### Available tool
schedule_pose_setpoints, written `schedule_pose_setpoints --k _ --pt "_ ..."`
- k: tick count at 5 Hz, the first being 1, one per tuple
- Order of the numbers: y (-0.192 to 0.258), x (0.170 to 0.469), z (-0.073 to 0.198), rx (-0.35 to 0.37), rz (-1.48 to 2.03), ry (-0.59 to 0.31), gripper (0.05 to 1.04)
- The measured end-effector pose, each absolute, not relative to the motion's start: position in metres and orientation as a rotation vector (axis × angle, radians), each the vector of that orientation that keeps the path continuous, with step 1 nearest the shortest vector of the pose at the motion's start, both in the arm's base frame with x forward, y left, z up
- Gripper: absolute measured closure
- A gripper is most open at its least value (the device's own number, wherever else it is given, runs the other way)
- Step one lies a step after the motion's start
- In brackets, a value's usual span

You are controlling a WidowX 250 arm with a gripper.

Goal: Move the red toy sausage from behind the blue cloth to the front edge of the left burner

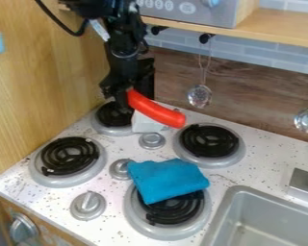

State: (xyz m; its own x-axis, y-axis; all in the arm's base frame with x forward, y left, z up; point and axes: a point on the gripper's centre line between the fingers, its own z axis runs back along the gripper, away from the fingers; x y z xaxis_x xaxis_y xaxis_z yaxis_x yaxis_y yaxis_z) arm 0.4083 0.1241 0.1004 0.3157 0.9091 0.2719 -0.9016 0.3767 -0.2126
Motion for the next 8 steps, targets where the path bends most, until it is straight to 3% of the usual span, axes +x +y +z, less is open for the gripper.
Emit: schedule_pose_setpoints --k 1,2,3,4,5,6,8 --pt "0.135 0.41 0.102 0.097 0.907 -0.278 0.516" --pt "0.139 0.407 0.096 0.164 0.698 -0.216 0.516" --pt "0.142 0.411 0.095 0.191 0.471 -0.228 0.516" --pt "0.142 0.401 0.076 0.197 0.33 -0.217 0.516" --pt "0.153 0.387 0.085 0.139 0.222 -0.281 0.516" --pt "0.165 0.371 0.077 0.11 0.169 -0.284 0.516" --pt "0.159 0.367 0.067 0.077 0.012 -0.31 0.516"
